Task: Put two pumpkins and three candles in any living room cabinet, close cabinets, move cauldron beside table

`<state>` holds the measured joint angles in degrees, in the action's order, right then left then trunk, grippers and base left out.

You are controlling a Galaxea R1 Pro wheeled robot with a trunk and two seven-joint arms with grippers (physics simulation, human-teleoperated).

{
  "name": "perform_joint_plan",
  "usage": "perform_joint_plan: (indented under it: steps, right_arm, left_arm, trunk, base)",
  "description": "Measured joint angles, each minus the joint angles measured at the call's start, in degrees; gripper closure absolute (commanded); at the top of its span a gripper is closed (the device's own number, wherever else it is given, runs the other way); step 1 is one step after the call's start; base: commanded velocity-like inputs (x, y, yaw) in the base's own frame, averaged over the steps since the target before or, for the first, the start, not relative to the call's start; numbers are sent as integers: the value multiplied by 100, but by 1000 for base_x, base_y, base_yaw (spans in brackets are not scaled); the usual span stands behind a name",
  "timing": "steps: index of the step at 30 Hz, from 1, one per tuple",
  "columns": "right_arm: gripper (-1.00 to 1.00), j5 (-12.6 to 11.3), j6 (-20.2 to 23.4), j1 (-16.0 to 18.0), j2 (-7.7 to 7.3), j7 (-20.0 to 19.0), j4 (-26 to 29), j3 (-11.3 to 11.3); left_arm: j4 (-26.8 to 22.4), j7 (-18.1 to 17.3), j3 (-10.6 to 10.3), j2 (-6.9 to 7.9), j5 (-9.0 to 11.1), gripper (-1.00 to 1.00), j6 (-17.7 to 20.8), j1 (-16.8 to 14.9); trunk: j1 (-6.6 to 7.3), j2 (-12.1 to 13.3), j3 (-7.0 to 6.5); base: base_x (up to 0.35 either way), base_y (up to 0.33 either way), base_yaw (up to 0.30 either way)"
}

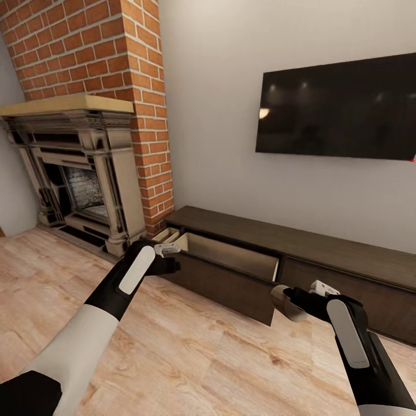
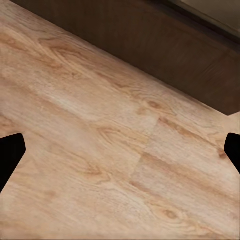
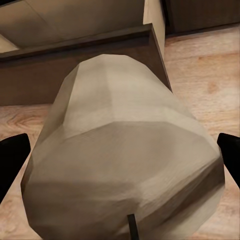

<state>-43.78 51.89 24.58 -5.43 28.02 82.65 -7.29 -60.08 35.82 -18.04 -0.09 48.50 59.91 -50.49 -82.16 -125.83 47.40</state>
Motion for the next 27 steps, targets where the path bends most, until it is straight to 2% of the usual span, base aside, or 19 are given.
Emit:
perform_joint_plan:
  steps: [8, 21, 27]
  right_arm:
    - [100, -1, 0, -1, 4, -1, -8, 0]
    - [100, -1, -6, -1, 4, -3, -9, 2]
    - [100, 1, -8, -1, 7, -4, -9, 6]
  left_arm:
    - [-7, 1, 6, 42, 30, -100, 1, 0]
    - [-15, -2, 11, 129, 380, -100, 6, 1]
    - [-15, -2, 11, 141, 418, -100, 6, 1]
  trunk:
    - [176, 321, -68]
    - [461, 842, -180]
    - [593, 1083, -231]
  base:
    - [0, 0, 0]
    - [0, 0, 0]
    - [0, 0, 0]
